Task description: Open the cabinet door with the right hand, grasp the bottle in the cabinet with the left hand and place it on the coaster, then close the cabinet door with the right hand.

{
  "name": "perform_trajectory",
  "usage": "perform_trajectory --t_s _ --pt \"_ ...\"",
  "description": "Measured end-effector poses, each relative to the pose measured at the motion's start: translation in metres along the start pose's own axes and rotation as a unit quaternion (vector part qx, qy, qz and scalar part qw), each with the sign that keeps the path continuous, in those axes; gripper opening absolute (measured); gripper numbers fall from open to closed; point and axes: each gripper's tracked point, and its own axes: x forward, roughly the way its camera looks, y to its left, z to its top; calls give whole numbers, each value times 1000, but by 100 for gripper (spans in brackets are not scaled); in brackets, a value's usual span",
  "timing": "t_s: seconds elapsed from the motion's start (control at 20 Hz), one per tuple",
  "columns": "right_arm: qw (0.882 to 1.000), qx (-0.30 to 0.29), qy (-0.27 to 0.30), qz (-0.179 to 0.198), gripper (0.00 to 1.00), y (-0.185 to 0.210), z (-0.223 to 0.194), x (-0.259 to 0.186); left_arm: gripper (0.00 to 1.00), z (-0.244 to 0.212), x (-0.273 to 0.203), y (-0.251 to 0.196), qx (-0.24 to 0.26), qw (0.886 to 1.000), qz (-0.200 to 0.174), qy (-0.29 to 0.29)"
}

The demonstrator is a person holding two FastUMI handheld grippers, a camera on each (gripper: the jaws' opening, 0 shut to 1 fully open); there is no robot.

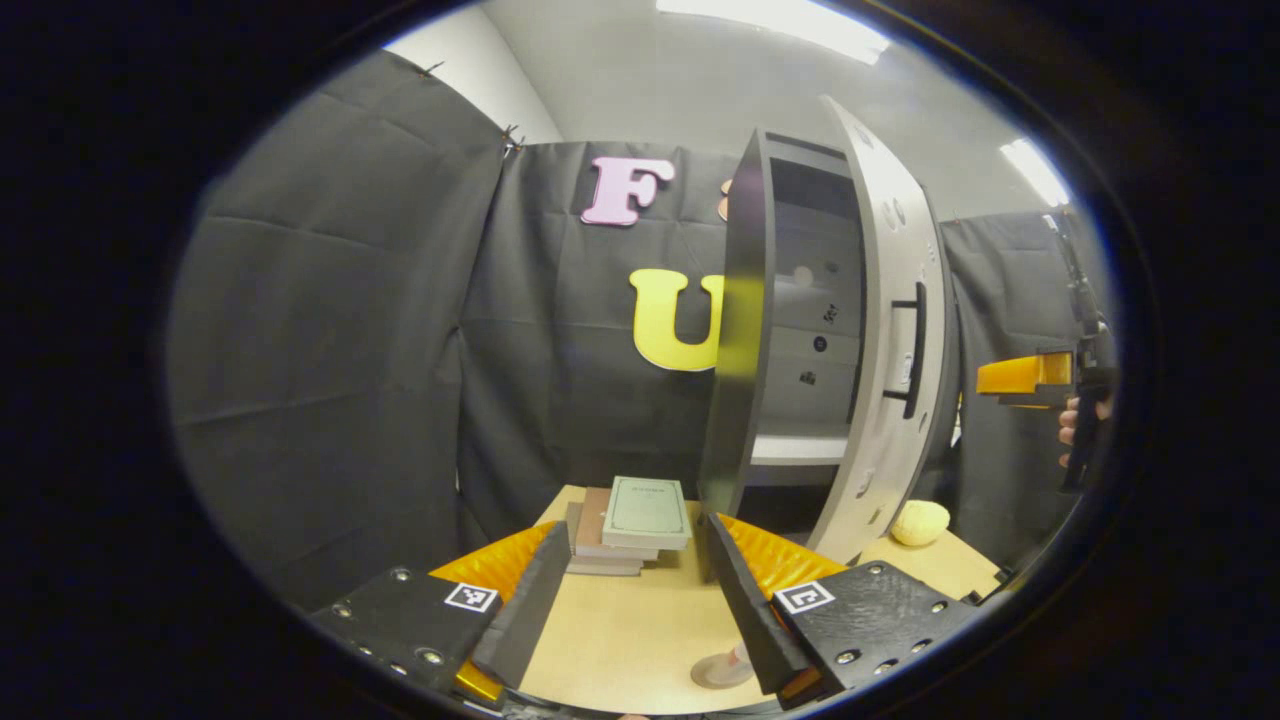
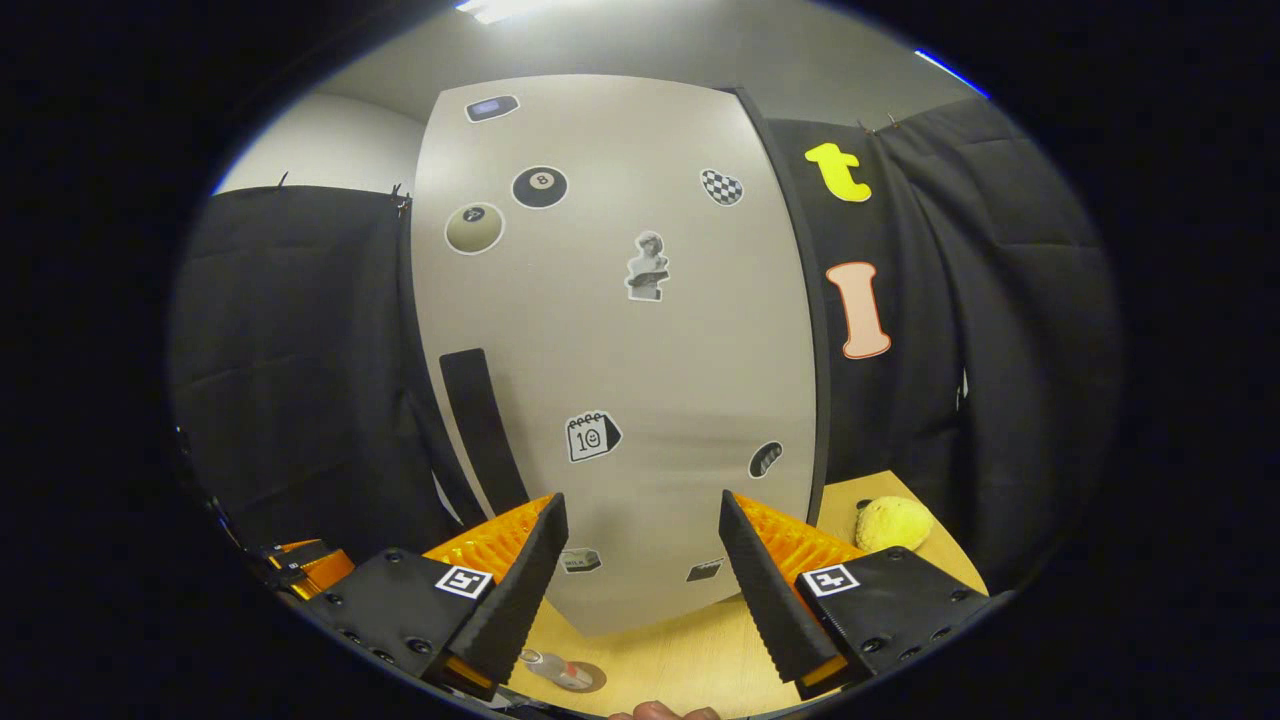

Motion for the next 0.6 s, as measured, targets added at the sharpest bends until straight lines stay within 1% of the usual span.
perform_trajectory --t_s 0.05,0.1,0.15,0.25,0.3,0.55,0.6 --pt "1000 6 2 -3 97 -2 -1 -1 84 1 1 -4 3 1000 -4 0" --pt "1000 11 3 -4 97 -5 -1 -3 84 2 1 -8 6 1000 -8 0" --pt "1000 13 2 -6 97 -7 -1 -3 82 3 3 -12 8 1000 -11 0" --pt "1000 8 0 -16 98 -15 0 -6 84 5 6 -20 10 1000 -19 -5" --pt "1000 5 -1 -21 98 -19 0 -9 82 6 6 -24 10 1000 -23 -6" --pt "999 11 -15 -41 98 -34 3 -18 84 12 10 -40 19 999 -42 -8" --pt "999 13 -18 -45 98 -37 4 -20 82 12 11 -43 21 999 -46 -8"
